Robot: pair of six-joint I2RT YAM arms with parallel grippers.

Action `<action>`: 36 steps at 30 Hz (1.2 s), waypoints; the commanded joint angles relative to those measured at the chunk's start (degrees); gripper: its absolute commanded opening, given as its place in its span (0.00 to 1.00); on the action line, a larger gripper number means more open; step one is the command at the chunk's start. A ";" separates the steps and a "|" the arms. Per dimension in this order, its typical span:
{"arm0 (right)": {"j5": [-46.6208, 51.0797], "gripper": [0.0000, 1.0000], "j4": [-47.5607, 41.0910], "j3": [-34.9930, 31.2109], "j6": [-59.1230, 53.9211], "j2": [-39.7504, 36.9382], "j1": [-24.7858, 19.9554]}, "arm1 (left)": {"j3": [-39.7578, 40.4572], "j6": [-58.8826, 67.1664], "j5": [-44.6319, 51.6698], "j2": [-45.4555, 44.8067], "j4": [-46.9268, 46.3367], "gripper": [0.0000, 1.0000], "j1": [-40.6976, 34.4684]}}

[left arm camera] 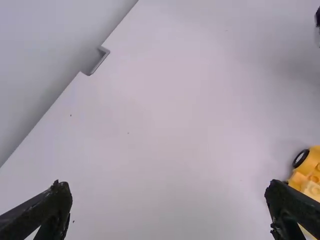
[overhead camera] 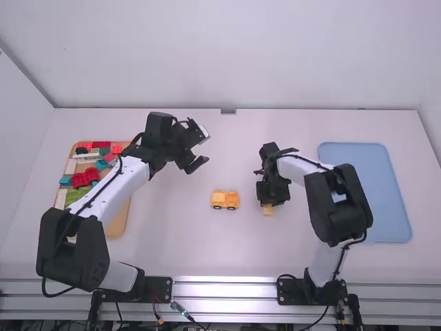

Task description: Assemble lego blocks to make yellow taxi

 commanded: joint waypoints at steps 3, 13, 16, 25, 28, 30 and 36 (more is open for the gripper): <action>-0.11 0.00 1.03 3.67 -0.50 1.42 1.86 | -0.83 -0.42 -0.02 -0.04 -0.46 0.99 -0.22; -0.35 0.00 1.11 5.64 13.27 -0.02 2.19 | -1.03 -0.39 -0.02 -0.04 -0.44 0.99 0.22; 0.02 0.00 0.79 5.55 28.52 -0.02 1.36 | -1.03 -0.39 0.02 -0.04 -0.48 0.99 0.22; -1.40 0.00 -3.78 5.55 62.53 -0.02 -1.11 | -1.03 -0.42 0.22 -0.04 -0.42 0.99 0.22; -2.34 0.00 -5.01 5.53 69.72 -0.02 -1.62 | -1.03 -0.46 0.20 -0.04 -0.44 0.99 0.22; -3.02 0.00 -4.92 5.51 73.00 -0.02 -1.73 | -1.03 -0.44 0.22 -0.04 -0.44 0.99 0.24; -3.10 0.00 -4.98 5.51 81.35 -0.02 -1.66 | -1.03 -1.07 0.22 -0.04 -0.42 0.99 0.22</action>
